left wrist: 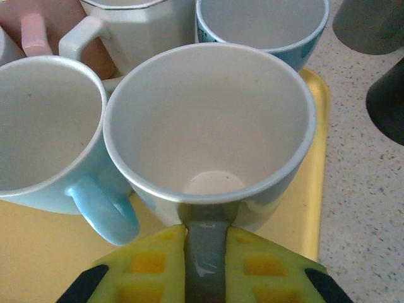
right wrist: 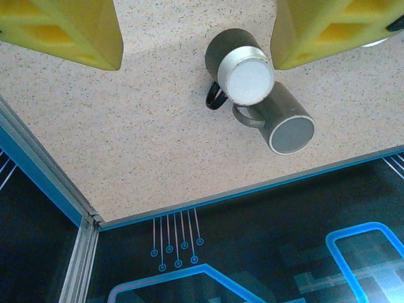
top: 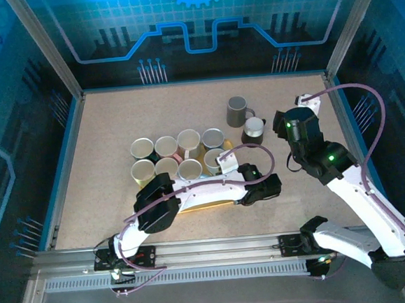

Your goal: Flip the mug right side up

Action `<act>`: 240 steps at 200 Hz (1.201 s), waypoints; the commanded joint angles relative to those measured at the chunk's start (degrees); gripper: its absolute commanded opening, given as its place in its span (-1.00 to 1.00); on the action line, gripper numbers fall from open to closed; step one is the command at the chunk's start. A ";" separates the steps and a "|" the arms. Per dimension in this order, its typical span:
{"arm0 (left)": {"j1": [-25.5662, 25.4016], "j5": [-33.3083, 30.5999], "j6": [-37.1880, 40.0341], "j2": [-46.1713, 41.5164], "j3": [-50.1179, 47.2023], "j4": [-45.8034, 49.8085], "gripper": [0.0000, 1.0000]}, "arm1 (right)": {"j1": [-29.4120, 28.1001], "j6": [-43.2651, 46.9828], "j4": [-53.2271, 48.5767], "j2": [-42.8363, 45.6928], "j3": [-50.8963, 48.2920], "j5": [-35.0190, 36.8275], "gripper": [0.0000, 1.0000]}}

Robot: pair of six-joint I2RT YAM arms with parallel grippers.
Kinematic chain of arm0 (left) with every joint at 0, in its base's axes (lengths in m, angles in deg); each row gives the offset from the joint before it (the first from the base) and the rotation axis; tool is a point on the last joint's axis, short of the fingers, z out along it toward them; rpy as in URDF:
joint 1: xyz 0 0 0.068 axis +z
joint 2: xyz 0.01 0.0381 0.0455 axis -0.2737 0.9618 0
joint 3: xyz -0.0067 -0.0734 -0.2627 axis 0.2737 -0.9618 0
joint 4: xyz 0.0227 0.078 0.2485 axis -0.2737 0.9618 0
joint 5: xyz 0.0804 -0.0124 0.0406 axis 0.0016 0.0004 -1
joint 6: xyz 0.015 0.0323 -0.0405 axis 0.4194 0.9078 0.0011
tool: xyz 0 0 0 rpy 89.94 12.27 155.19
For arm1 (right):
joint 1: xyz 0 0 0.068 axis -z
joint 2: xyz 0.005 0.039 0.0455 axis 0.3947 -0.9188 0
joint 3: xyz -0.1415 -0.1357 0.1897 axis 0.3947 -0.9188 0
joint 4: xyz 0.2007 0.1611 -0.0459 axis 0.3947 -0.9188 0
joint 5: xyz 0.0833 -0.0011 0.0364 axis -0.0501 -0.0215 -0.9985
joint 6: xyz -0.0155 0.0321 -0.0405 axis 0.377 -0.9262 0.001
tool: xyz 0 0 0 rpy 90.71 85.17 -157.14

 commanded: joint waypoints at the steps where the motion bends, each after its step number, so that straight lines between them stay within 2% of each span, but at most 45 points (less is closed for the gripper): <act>1: 0.59 -4.72 -2.31 1.71 1.79 3.78 -1.00 | 0.78 0.05 1.75 1.36 -1.30 -1.44 0.30; 61: 0.86 -6.13 -0.98 5.16 1.61 1.68 -1.00 | 0.79 1.62 4.26 3.06 -3.08 -2.88 0.31; 83: 0.95 -5.86 -0.23 5.78 1.70 0.82 -0.85 | 0.79 2.04 5.33 3.39 -3.68 -4.42 0.31; 132: 1.74 -5.26 1.30 5.83 -0.24 -1.67 -0.67 | 0.87 2.46 6.58 3.87 -4.27 -5.88 0.32; 169: 2.28 -4.21 -1.05 6.16 -0.42 0.78 -0.57 | 0.94 2.63 6.79 3.79 -4.48 -6.22 0.32; 194: 2.22 -3.80 -2.20 6.27 -0.46 2.20 -0.38 | 0.96 2.59 6.84 3.87 -4.72 -6.54 0.32; 240: 1.92 -4.10 -2.40 4.95 -0.63 2.60 -0.32 | 1.01 2.90 6.76 3.96 -4.30 -6.78 0.33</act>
